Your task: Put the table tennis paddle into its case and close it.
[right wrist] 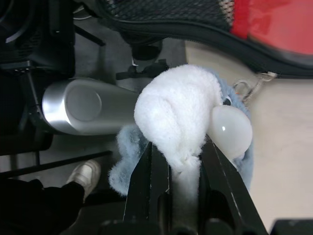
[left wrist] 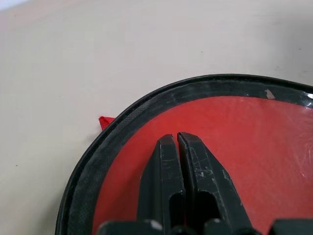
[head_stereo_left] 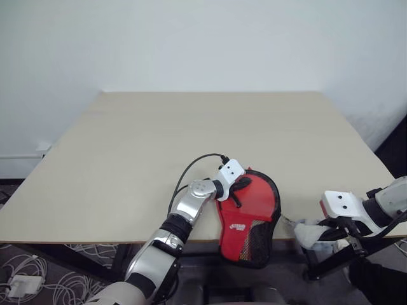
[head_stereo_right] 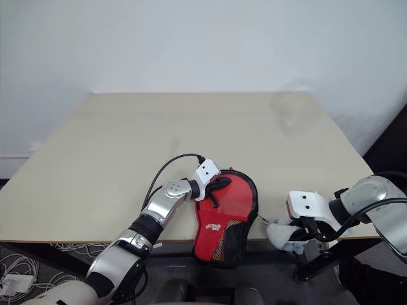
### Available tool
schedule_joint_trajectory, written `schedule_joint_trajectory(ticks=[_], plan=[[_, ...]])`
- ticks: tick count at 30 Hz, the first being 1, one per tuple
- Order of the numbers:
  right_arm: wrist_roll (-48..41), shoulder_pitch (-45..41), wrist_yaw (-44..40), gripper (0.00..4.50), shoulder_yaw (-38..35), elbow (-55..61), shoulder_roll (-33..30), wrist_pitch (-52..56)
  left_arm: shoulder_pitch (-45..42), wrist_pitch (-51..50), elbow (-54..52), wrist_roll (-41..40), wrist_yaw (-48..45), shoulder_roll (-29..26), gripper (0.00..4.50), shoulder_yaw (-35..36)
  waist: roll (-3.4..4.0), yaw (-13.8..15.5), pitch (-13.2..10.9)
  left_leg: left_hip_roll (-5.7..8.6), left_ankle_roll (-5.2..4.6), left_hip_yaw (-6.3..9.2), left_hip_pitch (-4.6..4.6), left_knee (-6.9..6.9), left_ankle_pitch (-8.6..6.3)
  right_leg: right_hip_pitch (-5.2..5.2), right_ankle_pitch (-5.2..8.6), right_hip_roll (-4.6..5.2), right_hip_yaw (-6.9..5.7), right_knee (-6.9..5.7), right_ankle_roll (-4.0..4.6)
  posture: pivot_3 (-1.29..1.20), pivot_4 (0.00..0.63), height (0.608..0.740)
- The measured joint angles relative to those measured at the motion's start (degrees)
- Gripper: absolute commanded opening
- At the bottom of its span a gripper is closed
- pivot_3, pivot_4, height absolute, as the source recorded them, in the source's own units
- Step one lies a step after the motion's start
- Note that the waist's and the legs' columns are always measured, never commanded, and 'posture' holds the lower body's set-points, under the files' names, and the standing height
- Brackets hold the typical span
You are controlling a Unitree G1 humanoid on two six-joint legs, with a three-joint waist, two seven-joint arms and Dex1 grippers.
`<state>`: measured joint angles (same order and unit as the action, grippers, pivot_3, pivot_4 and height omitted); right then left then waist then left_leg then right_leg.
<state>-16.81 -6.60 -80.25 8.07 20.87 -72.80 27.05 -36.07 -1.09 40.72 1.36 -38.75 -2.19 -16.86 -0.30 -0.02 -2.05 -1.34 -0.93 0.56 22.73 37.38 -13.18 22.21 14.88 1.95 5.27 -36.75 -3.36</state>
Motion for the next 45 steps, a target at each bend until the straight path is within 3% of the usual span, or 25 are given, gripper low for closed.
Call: schedule_joint_trajectory(ticks=[7,12,18,25,32,45], plan=[[0.0,-0.3,-0.7,0.17,0.0,-0.2,0.0,-0.7,0.3,0.3,-0.3,0.1,-0.4,0.1,0.00,-0.2,0.00,0.0,0.0,0.00,0.00,0.00,0.00,0.02,-0.01,-0.01,0.00,0.00,0.00,0.00,-0.01,0.00,0.000,0.740],[0.4,-6.2,-0.2,0.17,1.5,-3.1,1.8,1.2,0.1,1.5,0.4,-0.2,-2.2,0.7,0.00,0.2,0.00,0.0,0.0,0.00,0.00,-0.03,0.00,0.03,-0.02,0.00,0.00,0.00,0.01,0.00,0.00,0.00,0.000,0.740],[1.4,-11.9,0.7,0.17,3.4,-7.0,5.1,4.0,0.1,2.6,2.0,-2.0,-6.7,1.2,0.00,1.6,0.01,0.0,0.0,-0.01,-0.02,-0.04,0.01,0.06,-0.02,0.00,-0.01,0.00,0.03,-0.02,0.00,0.00,0.000,0.740],[1.8,-12.6,1.2,0.17,3.9,-7.4,5.8,5.2,-0.7,3.0,4.1,-3.4,-13.0,1.2,0.00,2.2,0.16,0.0,0.1,-0.01,-0.04,-0.03,0.02,0.08,-0.04,0.00,0.00,-0.01,0.03,-0.02,0.00,0.00,0.000,0.740],[-0.7,-5.8,1.5,0.17,2.3,-2.2,5.7,6.8,-3.0,2.9,7.3,-3.2,-16.7,1.0,0.00,2.2,0.17,0.0,0.1,-0.01,-0.09,-0.03,0.02,0.14,-0.07,-0.03,-0.01,-0.01,0.02,-0.02,-0.03,0.00,0.000,0.740],[-7.9,7.4,4.4,0.17,-7.3,11.8,4.0,11.7,-7.2,2.4,13.2,-2.0,-20.1,1.9,0.00,2.1,0.03,0.3,0.0,-0.01,-0.21,0.02,0.01,0.53,-0.34,-0.24,0.08,0.00,-0.02,0.00,-0.13,0.00,0.000,0.740]])
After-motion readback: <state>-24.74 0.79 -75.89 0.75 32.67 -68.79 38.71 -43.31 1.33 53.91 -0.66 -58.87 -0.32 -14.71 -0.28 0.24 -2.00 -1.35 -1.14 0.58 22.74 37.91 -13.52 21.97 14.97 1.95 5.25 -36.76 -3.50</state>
